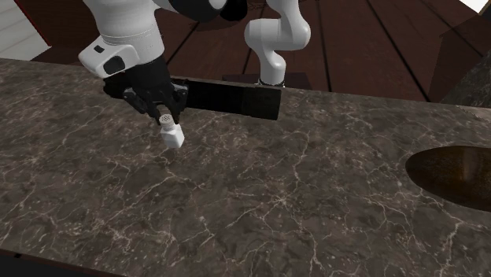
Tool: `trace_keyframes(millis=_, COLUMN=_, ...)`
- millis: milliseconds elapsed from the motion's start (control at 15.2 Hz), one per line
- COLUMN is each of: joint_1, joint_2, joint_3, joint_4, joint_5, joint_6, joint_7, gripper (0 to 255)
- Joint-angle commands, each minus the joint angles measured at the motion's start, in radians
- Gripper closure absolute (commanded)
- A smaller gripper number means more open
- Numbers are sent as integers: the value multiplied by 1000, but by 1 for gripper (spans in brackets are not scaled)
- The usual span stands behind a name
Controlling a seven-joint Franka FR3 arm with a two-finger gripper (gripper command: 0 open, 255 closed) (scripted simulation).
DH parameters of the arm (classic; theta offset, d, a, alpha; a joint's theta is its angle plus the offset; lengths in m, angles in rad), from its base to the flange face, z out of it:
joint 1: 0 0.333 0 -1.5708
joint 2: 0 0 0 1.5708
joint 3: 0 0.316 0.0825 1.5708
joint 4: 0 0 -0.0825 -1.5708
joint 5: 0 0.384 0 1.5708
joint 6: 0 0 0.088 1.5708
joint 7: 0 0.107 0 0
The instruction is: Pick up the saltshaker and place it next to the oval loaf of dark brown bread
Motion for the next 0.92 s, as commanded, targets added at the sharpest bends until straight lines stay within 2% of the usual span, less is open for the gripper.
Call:
trace_keyframes(millis=0, joint_1=0, joint_2=0, joint_3=0, joint_4=0, joint_5=0, joint_6=0, joint_7=0, gripper=255)
trace_keyframes(millis=858, joint_1=0, joint_2=-6, joint_3=0, joint_4=155, joint_5=-3, joint_6=-160, joint_7=3, gripper=255)
